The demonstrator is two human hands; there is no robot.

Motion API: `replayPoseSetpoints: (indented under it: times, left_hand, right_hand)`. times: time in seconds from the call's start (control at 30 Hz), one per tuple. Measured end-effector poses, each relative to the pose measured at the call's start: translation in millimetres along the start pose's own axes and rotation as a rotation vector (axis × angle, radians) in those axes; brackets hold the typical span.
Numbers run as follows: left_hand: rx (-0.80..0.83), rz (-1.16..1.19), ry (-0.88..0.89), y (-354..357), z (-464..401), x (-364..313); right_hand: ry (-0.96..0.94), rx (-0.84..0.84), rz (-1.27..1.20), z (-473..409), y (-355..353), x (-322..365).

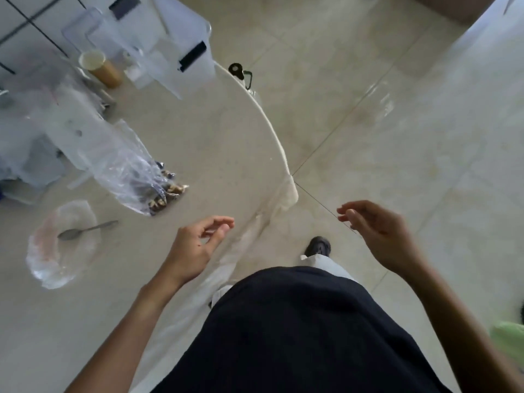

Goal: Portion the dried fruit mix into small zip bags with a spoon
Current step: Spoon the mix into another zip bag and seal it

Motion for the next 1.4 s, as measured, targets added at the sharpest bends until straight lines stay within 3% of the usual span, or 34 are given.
replayPoseSetpoints:
  times: [0.3,0.67,0.8,1.0,1.23,1.4]
  left_hand:
    - [-0.097,0.141,-0.049,70.0,-97.8,-97.0]
    - [-0.274,0.268,-0.130,73.8,-213.2,-102.9]
    - [-0.359,0.311,-0.179,47.9,-261.5,-100.7]
    - [-0.386,0.267,-0.223,-2.5,-305.1,-105.8]
    - [-0.806,0.421,-0.347,-15.2,-299.4,-104.8]
    - [-1.069,0.477,-0.592,5.4,-304.0,-125.8]
  right_hand:
    - [-0.051,0.055,0.109,-83.5,-172.9,-10.1]
    - [-0.074,0.224,0.161,-248.5,-216.4,0.7]
    - [-0.054,0.302,0.216,-333.5,-215.9,38.6]
    - [-0.166,0.459,0.297,-451.3,-208.9,105.9]
    - [-0.308,0.824,0.370,-572.9,-132.7,179.0]
    - [-0.425,1.125,0.523,-642.1,-33.7,237.7]
Point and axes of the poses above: each hand's wrist, its own z-axis away from the middle knuckle, its own y-axis out of the palm, x = y × z, the point moved 1 cm from there along -z, towards the middle knuckle, and after that the axes turned 9 degrees about x, right-handed, at the moved point
